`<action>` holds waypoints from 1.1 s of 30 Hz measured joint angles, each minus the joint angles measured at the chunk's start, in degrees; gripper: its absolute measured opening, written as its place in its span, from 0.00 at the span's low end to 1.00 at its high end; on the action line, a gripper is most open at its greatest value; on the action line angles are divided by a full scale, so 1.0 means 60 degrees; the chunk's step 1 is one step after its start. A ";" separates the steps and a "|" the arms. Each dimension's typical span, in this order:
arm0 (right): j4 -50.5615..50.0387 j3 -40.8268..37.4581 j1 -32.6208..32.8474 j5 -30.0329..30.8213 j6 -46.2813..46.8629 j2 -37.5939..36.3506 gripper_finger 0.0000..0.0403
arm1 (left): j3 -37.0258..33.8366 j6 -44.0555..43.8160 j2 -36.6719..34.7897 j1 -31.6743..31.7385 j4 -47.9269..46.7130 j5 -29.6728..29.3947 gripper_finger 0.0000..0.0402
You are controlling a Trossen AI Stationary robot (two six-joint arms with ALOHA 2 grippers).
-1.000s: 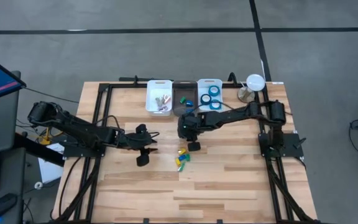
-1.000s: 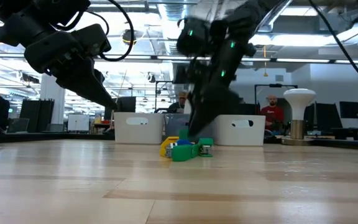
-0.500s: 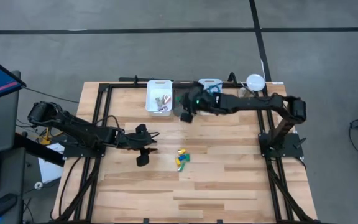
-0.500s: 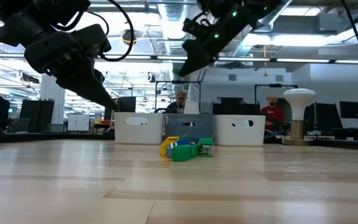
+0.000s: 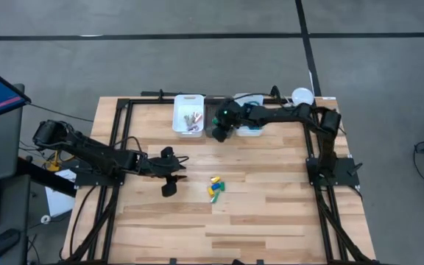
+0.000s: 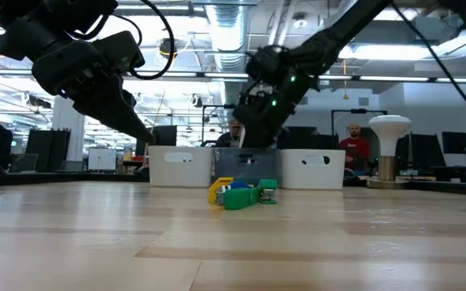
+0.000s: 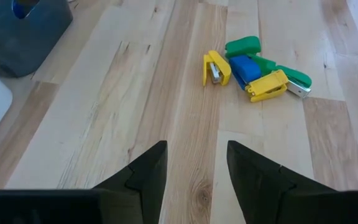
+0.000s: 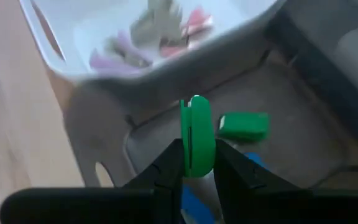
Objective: Pick and place Stapler, Stapler remover, tape
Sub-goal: Put the green stapler into the black bin, then put the yellow stapler into the black bin
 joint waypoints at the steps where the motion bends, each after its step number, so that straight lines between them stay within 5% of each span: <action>1: 0.0005 0.0000 0.0040 -0.0002 -0.0002 0.0139 0.16 | 0.0000 0.0000 0.0000 0.0000 0.0001 0.0003 0.39; 23: -0.0312 0.0192 0.0361 0.0108 -0.0723 0.0330 0.38 | 0.0000 0.0000 0.0000 0.0000 0.0011 0.0000 0.39; 33: -0.2388 0.1678 0.0378 0.0106 -0.0797 0.0330 0.48 | 0.0000 0.0002 0.0000 0.0000 0.0009 0.0000 0.39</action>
